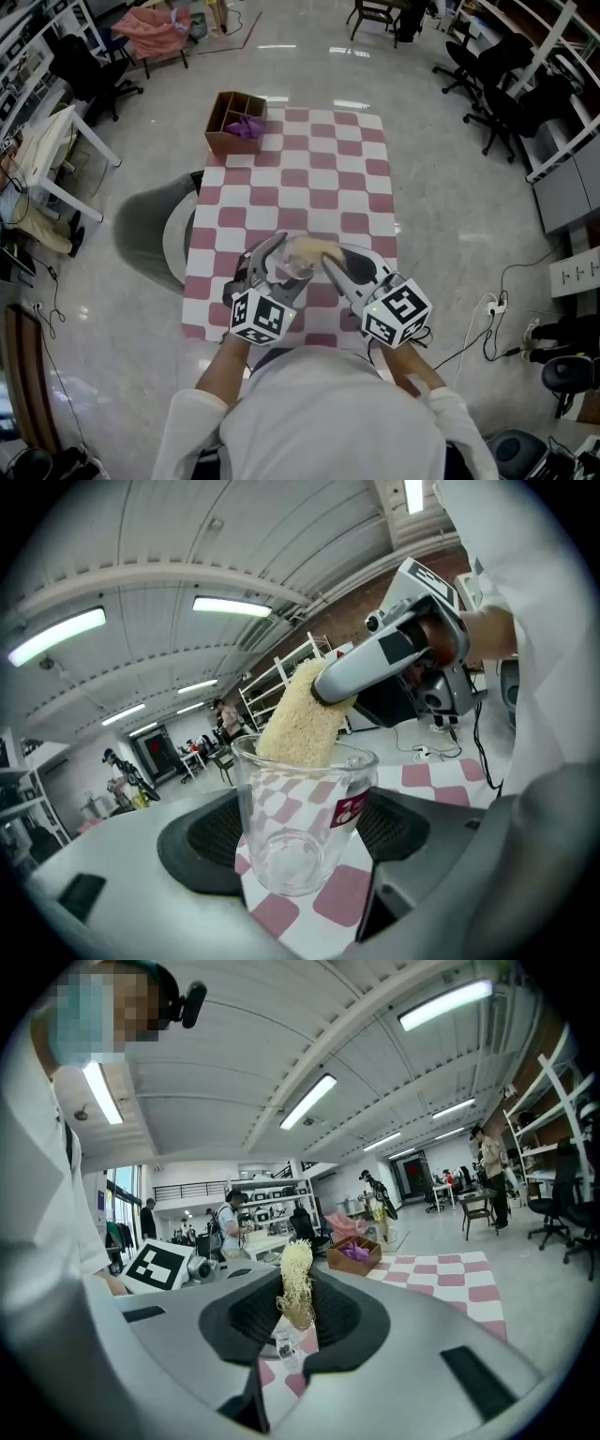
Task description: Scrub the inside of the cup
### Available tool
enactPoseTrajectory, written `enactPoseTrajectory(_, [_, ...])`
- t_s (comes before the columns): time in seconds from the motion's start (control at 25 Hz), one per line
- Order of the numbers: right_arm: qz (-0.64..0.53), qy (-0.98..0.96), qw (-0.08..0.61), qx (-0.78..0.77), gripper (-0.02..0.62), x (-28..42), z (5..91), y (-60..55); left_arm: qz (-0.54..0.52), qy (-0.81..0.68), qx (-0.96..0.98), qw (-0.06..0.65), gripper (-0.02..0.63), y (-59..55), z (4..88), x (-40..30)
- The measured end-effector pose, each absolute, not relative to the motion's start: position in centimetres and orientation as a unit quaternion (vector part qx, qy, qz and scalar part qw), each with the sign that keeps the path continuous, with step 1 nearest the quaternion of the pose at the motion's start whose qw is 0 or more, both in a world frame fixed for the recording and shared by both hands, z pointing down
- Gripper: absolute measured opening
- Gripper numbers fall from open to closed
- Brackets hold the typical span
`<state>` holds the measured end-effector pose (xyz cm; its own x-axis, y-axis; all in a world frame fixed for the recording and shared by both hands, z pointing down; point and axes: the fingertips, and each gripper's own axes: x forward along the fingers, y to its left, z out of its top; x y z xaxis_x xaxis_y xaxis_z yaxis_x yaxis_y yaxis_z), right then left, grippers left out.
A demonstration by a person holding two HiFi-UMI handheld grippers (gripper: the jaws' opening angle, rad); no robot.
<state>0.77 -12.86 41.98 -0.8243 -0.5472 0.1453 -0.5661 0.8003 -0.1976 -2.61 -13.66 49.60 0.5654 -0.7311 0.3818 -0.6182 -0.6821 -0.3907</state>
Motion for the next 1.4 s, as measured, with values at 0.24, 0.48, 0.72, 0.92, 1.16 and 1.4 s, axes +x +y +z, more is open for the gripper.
enactPoseTrajectory(0.24, [0.127,-0.941,-0.016,0.315,0.086,1.9,40.9,-13.7,-0.189,0.394,-0.899,0.038,0.359,-15.3,49.3,-2.9])
enactPoseTrajectory(0.48, [0.130,-0.933,-0.041,0.334,0.086,3.4,40.2,-14.3,-0.163,0.398,-0.903,0.006,0.359,-17.2,49.8,-3.4])
enactPoseTrajectory(0.72, [0.143,-0.921,-0.032,0.360,0.085,4.8,41.2,-14.6,-0.163,0.422,-0.891,-0.013,0.359,-19.7,52.0,-5.0])
enactPoseTrajectory(0.92, [0.148,-0.911,-0.015,0.384,0.086,5.8,42.1,-14.6,-0.155,0.432,-0.888,-0.043,0.359,-21.2,53.9,-5.5])
enactPoseTrajectory(1.16, [0.147,-0.902,-0.005,0.407,0.085,6.6,42.7,-14.9,-0.151,0.439,-0.882,-0.084,0.359,-22.9,57.1,-5.8])
enactPoseTrajectory(1.4, [0.160,-0.893,0.007,0.420,0.086,6.9,43.7,-14.6,-0.161,0.445,-0.874,-0.106,0.358,-23.6,59.5,-6.4])
